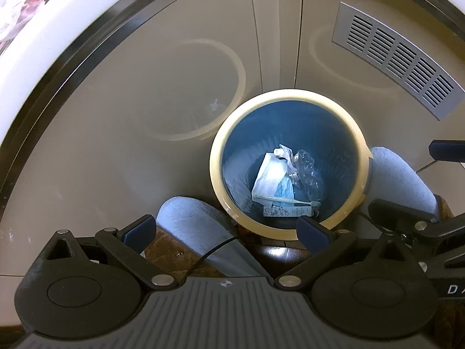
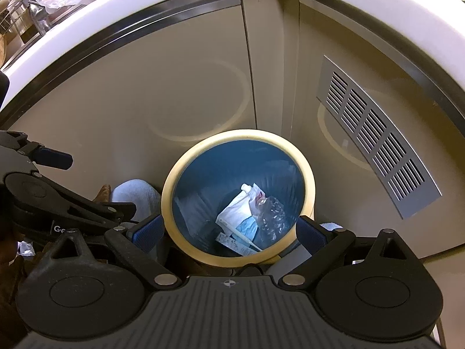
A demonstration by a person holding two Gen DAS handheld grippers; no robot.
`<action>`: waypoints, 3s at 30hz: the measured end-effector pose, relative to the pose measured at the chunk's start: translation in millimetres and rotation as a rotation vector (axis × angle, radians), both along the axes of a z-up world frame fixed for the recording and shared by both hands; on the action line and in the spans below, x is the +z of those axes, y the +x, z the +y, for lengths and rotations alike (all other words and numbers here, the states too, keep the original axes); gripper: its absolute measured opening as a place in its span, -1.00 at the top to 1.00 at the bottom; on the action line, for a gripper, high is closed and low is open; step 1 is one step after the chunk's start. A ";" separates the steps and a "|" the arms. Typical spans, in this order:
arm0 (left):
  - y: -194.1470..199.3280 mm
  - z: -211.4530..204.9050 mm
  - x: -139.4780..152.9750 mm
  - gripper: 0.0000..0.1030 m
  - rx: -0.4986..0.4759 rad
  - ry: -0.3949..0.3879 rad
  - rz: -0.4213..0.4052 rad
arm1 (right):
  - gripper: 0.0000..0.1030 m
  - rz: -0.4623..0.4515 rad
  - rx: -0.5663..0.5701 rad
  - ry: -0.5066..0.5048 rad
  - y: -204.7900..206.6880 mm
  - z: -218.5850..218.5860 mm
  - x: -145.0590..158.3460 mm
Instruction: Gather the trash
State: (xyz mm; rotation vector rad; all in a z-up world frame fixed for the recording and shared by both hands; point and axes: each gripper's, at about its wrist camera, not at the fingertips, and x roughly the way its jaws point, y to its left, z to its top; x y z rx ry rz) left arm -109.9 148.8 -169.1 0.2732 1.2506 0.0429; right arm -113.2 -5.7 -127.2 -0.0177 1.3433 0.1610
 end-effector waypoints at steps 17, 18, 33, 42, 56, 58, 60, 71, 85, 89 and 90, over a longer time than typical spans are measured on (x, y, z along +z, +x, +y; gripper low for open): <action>1.4 2.9 1.1 -0.99 0.013 0.002 -0.018 | -0.90 -0.015 0.001 -0.005 -0.7 3.0 2.7; 1.6 3.8 2.4 -0.99 0.016 0.003 -0.025 | -0.90 -0.023 0.000 -0.005 -0.9 2.5 3.8; 13.0 16.8 63.5 -0.99 0.077 -0.035 -0.189 | -0.90 -0.331 -0.022 0.121 3.9 -20.8 88.0; 16.5 25.7 102.6 -0.99 0.117 -0.072 -0.275 | -0.99 -0.621 -0.114 0.033 69.7 -74.1 150.0; 24.5 44.6 134.0 -0.99 0.157 -0.146 -0.298 | -0.99 -0.437 -0.222 -0.161 250.2 -133.1 70.3; 27.9 47.5 136.2 -0.99 0.164 -0.149 -0.299 | -0.99 -0.416 -0.238 -0.155 267.6 -132.3 60.4; 31.6 51.7 138.6 -0.99 0.171 -0.150 -0.302 | -1.00 -0.397 -0.262 -0.149 285.7 -134.8 48.9; 58.9 34.8 164.3 -0.99 0.128 -0.158 -0.341 | -0.18 -0.473 -0.197 -0.231 252.2 -153.0 66.7; 221.4 -149.6 184.4 -0.99 -0.315 0.007 -0.468 | -0.19 -0.509 -0.401 -0.132 175.2 -244.3 83.3; 281.4 -178.2 161.4 -0.99 -0.320 0.045 -0.417 | -0.19 -0.501 -0.385 -0.177 176.4 -238.0 81.3; 294.2 -181.2 155.2 -0.99 -0.311 0.059 -0.410 | -0.19 -0.498 -0.380 -0.187 175.9 -237.1 81.0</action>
